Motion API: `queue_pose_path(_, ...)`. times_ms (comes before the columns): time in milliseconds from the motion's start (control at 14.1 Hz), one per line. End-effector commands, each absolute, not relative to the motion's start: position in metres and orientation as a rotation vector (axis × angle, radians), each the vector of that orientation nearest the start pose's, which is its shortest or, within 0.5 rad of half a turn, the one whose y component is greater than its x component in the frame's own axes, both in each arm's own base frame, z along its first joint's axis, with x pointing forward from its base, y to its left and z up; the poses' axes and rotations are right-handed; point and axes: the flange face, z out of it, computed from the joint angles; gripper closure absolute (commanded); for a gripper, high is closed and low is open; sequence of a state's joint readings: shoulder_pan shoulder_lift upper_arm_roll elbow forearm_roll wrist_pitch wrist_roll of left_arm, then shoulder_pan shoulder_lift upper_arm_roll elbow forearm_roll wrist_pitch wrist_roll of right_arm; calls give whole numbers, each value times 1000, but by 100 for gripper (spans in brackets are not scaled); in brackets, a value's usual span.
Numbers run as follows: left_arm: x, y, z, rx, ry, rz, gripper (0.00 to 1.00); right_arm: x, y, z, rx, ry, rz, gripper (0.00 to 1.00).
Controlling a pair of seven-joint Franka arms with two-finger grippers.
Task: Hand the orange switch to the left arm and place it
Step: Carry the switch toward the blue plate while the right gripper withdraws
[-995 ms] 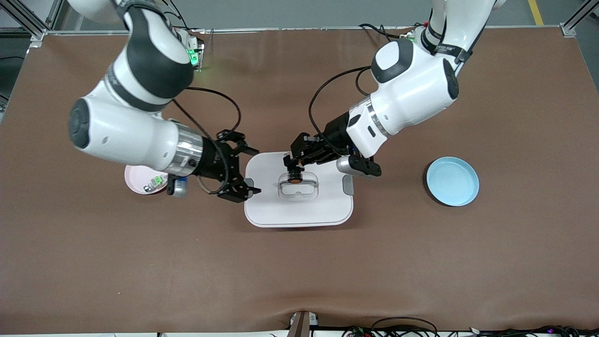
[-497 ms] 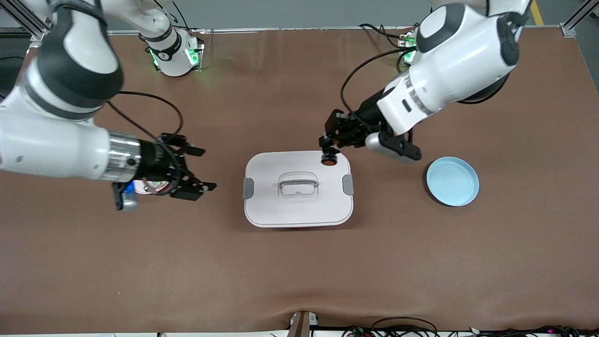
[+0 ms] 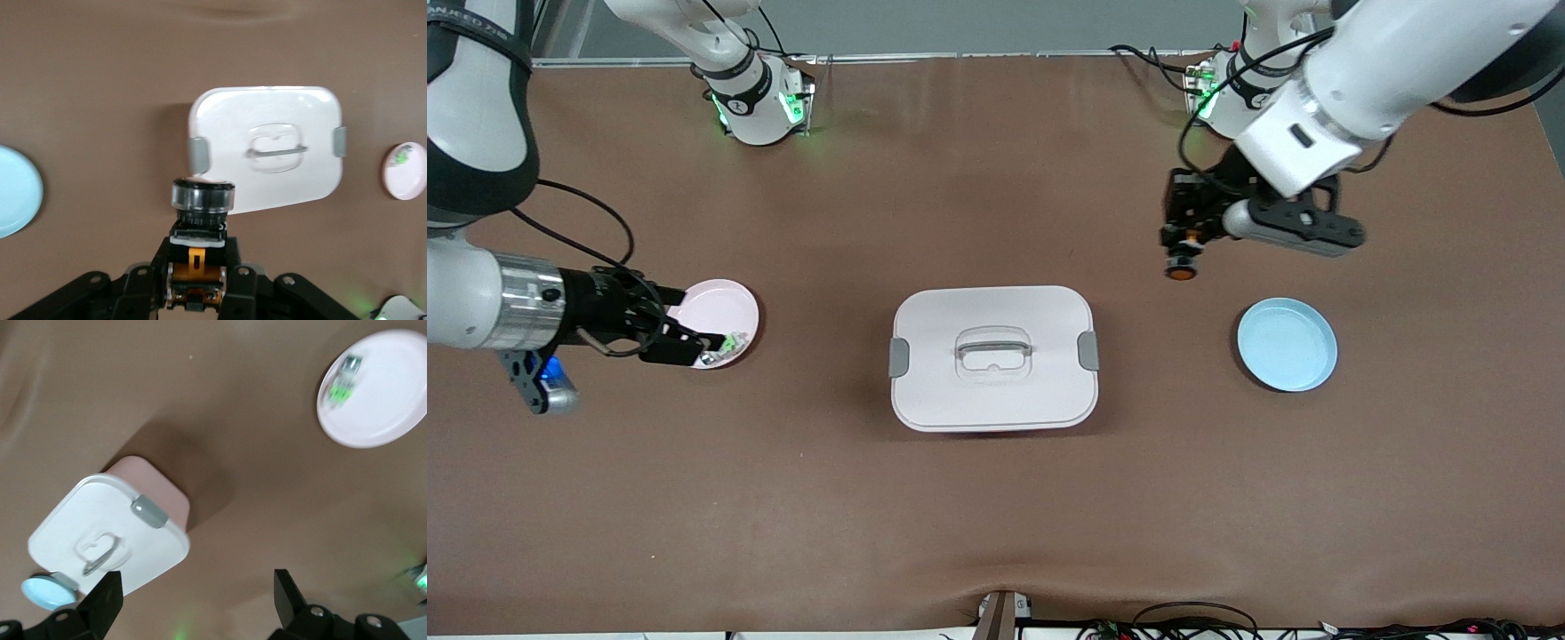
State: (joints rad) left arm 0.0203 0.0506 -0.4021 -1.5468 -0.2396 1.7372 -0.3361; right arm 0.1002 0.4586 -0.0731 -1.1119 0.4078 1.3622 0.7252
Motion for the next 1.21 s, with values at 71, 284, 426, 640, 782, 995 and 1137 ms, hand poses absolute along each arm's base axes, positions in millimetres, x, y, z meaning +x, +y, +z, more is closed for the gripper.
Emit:
queue_pose_path(71, 537, -166, 635, -3342, -354, 30, 100, 654, 32, 559, -2877, 625, 363, 0)
queue_pose_path(284, 545, -133, 642, -3288, -669, 44, 100, 656, 7, 554, -2993, 436, 321, 0)
queue_pose_path(426, 550, -115, 638, -3120, -909, -15, 100, 658, -11, 550, -2989, 420, 318, 0)
queue_pose_path(640, 563, -102, 619, -2921, -1212, -38, 100, 659, -23, 550, -3022, 377, 294, 0)
queue_pose_path(782, 573, -85, 603, -2852, -1323, -8, 100, 661, -28, 551, -3034, 344, 256, 0)
queue_pose_path(995, 581, -64, 577, -2756, -1525, -26, 100, 663, -45, 554, -3059, 157, 207, 0)
queue_pose_path(1137, 586, -51, 559, -2650, -1717, -45, 100, 665, -52, 555, -3111, 19, 188, 0)
